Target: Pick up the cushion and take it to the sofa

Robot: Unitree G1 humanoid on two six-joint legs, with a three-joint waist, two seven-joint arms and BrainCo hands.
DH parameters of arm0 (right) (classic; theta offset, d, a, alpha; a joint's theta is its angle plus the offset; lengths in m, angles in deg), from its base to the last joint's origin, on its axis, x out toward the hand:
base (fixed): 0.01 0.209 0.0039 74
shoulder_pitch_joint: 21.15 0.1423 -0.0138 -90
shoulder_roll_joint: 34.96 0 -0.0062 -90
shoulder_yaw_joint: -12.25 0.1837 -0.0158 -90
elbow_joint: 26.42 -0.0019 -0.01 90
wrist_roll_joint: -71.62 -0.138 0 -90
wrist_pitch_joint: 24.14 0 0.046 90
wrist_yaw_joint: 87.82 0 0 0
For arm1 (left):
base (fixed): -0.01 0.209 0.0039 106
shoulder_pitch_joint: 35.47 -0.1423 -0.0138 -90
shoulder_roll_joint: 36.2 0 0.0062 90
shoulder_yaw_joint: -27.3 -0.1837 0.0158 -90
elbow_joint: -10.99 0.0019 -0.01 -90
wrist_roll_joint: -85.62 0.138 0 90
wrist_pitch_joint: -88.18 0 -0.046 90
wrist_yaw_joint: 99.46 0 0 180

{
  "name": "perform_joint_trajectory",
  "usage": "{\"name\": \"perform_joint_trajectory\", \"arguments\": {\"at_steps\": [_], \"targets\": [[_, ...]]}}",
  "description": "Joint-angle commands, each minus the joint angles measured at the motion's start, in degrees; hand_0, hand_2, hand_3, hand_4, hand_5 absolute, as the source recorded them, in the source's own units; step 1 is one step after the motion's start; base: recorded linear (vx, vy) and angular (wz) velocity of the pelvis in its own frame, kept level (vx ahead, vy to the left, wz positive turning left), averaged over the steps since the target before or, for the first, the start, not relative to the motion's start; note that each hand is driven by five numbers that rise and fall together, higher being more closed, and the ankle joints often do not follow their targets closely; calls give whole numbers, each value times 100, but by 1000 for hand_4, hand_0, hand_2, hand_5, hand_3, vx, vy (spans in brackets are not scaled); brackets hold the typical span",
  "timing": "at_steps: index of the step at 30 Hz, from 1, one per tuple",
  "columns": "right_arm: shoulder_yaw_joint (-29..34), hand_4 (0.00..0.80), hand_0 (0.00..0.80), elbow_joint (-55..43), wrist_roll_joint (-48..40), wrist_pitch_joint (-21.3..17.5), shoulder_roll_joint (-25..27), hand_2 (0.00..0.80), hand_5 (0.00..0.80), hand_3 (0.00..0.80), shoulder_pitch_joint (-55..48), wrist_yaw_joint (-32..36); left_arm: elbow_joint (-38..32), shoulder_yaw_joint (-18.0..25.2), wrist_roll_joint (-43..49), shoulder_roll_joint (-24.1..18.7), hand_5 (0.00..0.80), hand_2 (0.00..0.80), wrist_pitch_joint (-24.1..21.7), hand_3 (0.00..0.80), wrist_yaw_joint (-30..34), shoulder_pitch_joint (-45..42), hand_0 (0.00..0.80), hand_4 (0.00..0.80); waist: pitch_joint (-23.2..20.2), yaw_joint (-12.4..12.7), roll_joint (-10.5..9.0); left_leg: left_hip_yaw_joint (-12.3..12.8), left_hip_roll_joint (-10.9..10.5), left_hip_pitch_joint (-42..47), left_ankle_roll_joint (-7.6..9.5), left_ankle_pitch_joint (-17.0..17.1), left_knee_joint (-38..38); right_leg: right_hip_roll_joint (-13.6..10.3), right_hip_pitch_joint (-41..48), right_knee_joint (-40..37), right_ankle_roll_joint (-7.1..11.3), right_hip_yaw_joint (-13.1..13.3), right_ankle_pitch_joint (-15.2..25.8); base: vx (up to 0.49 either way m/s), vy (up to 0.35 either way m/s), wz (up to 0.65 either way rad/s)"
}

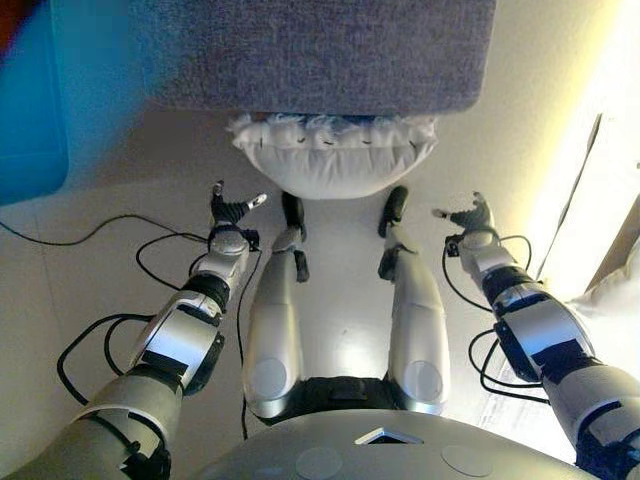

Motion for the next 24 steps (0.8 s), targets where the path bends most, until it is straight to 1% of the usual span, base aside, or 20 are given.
{"name": "perform_joint_trajectory", "arguments": {"at_steps": [1, 5, 10, 11, 12, 13, 14, 16, 19, 21, 22, 24], "targets": [[-209, 0, 0, -154, 169, 18, 438, 0, 0, 0, 93, -200, -36, -53, 214, -147, 0, 0, -157, 0, -233, 167, 0, 0, -27, -31, 140, -301, 249, -746, -226, -104, 290, -256, -492, 351, 376, 368, -430, 0, 0, 0], [-345, 0, 0, -130, 274, 50, 589, 0, 0, 0, 448, -281, 41, -162, 239, -209, 0, 0, -26, 0, -282, 465, 0, 0, -27, -59, 216, -322, 207, -1231, -210, -88, 417, -236, -1040, 525, 365, 489, -385, -8, 4, 0], [-484, 0, 0, -100, 337, 73, 759, 0, 0, 0, 874, -494, 110, -205, 137, -329, 0, 0, -82, 0, -322, 768, 0, 0, -27, -89, 301, -327, 209, -1772, -190, -111, 535, -191, -1667, 756, 328, 622, -401, -14, 13, -3], [-549, 0, 0, -89, 334, 34, 879, 0, 0, 0, 1007, -500, 176, -155, 39, -565, 0, 0, 88, 0, 58, 870, 0, 0, -27, -107, 337, -349, 212, -1963, -181, -118, 583, -168, -1894, 875, 302, 665, -430, -25, 55, 1], [-610, 0, 0, -53, 332, -6, 1038, 0, 0, 0, 1112, -436, 348, -79, -81, -868, 0, 0, -119, 0, 433, 918, 0, 0, -27, -126, 393, -346, 213, -2056, -189, -120, 637, -167, -2024, 973, 282, 694, -462, -23, 101, 3], [-636, 0, 0, -7, 402, -103, 1224, 0, 0, 0, 1203, -309, 533, -60, -180, -1051, 0, 0, -338, 0, 692, 948, 0, 0, -27, -151, 462, -323, 231, -2167, -194, -152, 753, -175, -2182, 1075, 267, 749, -487, -9, 136, 3], [-653, 0, 0, -20, 502, -173, 1335, 0, 0, 0, 1257, -250, 562, -89, -281, -1159, 0, 0, -440, 0, 771, 952, 0, 0, -27, -172, 511, -317, 237, -2298, -198, -176, 841, -170, -2356, 1183, 262, 801, -503, 0, 118, -1], [-708, 0, 0, -41, 639, -259, 1418, 0, 0, 0, 1369, -238, 520, -92, -352, -1242, 0, 0, -563, 0, 686, 1019, 0, 0, -27, -188, 546, -303, 254, -2491, -201, -206, 915, -157, -2574, 1277, 252, 853, -526, -9, 71, -6], [-821, 0, 0, -107, 748, -387, 1539, 0, 0, 0, 1593, -371, 365, -83, -367, -1378, 0, 0, -614, 0, 489, 1251, 0, 0, -27, -211, 575, -318, 279, -2894, -178, -266, 1108, -152, -3001, 1481, 226, 914, -568, -23, 41, 2], [-886, 0, 0, -166, 745, -461, 1616, 0, 0, 0, 1780, -427, 274, -71, -306, -1472, 0, 0, -590, 0, 468, 1424, 0, 0, -27, -213, 594, -312, 293, -3091, -177, -298, 1186, -159, -3208, 1568, 230, 933, -591, -9, 25, 9], [-950, 0, 0, -217, 960, -607, 1678, 0, 0, 0, 1925, -491, 206, -100, -316, -1571, 0, 0, -596, 0, 440, 1565, 0, 0, -27, -215, 600, -313, 299, -3194, -184, -303, 1197, -154, -3306, 1581, 239, 944, -592, -6, 24, 8], [-1069, 0, 0, -217, 1030, -676, 1648, 0, 0, 0, 2118, -567, 254, -133, -325, -1536, 0, 0, -715, 0, 368, 1704, 0, 0, -27, -205, 625, -320, 275, -3317, -177, -319, 1200, -164, -3411, 1588, 251, 938, -609, -3, 15, 2]]}}
